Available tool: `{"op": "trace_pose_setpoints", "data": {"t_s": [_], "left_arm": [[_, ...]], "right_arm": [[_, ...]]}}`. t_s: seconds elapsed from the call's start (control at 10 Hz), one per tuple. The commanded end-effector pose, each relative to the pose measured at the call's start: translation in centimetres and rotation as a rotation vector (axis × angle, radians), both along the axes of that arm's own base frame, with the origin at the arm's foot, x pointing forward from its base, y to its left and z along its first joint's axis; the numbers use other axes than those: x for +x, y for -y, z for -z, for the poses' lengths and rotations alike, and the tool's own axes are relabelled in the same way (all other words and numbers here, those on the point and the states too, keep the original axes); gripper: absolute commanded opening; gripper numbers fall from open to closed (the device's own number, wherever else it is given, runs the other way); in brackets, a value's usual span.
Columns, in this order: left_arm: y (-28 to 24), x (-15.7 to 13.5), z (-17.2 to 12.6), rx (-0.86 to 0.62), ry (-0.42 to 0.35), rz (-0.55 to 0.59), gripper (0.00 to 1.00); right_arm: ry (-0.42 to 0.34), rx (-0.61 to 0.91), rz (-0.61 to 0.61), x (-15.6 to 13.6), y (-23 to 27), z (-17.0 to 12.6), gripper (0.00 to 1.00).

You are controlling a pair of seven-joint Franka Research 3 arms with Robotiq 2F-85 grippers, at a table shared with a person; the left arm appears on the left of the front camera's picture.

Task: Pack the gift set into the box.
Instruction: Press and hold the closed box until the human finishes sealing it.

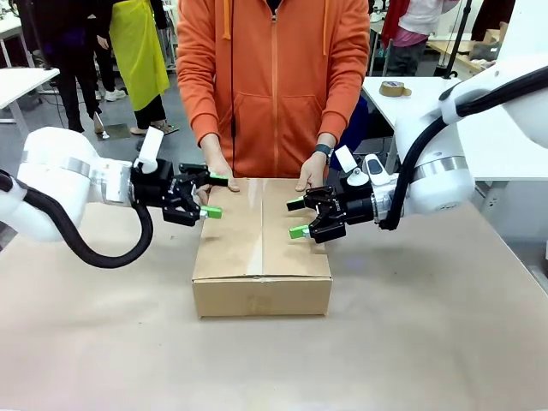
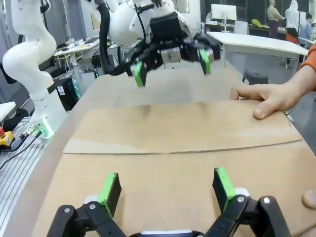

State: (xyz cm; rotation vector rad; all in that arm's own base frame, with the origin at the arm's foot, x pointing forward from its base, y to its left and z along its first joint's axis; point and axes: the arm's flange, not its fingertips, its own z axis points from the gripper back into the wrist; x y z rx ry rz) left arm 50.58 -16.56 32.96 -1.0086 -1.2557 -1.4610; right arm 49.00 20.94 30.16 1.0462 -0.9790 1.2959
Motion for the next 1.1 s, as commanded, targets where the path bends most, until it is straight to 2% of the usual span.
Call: {"op": "trace_pose_setpoints", "data": {"t_s": [0.0, 0.4, 0.5, 0.7, 1.0], "left_arm": [[1.4, 0.4, 2.9, 0.061, 0.003, -0.060, 1.00], [2.0, -0.1, 4.6, 0.176, -0.045, -0.041, 1.00], [1.9, 0.2, 4.6, 0.199, -0.026, -0.067, 1.00], [1.6, 0.5, 3.5, 0.123, -0.041, -0.050, 1.00], [1.6, 0.5, 3.5, 0.123, -0.041, -0.050, 1.00]], "right_arm": [[0.017, 0.006, -0.044, 1.1, -0.9, 1.3, 1.00], [-0.019, -0.053, -0.040, 2.4, -0.7, 3.4, 1.00], [-0.021, 0.005, -0.037, 1.3, -1.0, 2.0, 1.00], [-0.021, 0.005, -0.037, 1.3, -1.0, 2.0, 1.00], [-0.021, 0.005, -0.037, 1.3, -1.0, 2.0, 1.00]]}}
